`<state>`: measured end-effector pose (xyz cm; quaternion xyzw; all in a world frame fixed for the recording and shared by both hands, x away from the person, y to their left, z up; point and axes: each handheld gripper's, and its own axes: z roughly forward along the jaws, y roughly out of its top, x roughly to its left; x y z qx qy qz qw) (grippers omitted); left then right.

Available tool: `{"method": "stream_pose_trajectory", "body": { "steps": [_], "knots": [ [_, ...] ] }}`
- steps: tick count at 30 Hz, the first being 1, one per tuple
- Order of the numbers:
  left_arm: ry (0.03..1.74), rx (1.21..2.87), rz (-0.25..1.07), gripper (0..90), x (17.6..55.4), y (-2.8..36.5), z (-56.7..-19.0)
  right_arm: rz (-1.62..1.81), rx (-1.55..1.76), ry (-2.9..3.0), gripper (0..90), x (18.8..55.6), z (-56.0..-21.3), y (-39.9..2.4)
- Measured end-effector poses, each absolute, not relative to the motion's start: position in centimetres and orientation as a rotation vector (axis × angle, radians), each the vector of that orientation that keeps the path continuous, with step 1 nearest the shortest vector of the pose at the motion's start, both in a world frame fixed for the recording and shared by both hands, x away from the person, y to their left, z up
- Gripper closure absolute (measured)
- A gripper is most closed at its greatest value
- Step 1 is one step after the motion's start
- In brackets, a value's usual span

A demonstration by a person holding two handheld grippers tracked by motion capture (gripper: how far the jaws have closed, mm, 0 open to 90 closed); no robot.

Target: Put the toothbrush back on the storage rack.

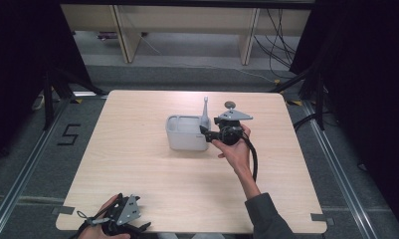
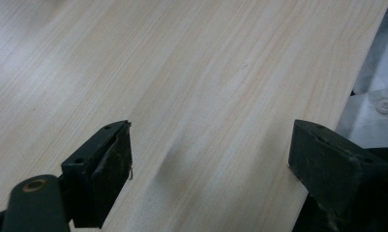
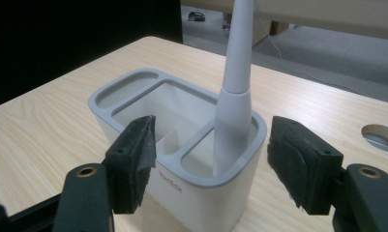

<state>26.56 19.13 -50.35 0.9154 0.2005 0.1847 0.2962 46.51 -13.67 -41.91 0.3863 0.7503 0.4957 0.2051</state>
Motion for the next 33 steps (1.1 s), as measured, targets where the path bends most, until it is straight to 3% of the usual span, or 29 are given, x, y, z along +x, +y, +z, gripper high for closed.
{"method": "stream_pose_trajectory", "body": {
  "steps": [33],
  "knots": [
    [0.528,2.429,0.497,15.3,26.5,19.1,-50.2,1.355,1.050,2.126,27.6,44.2,-42.0,-14.2]
  ]
}}
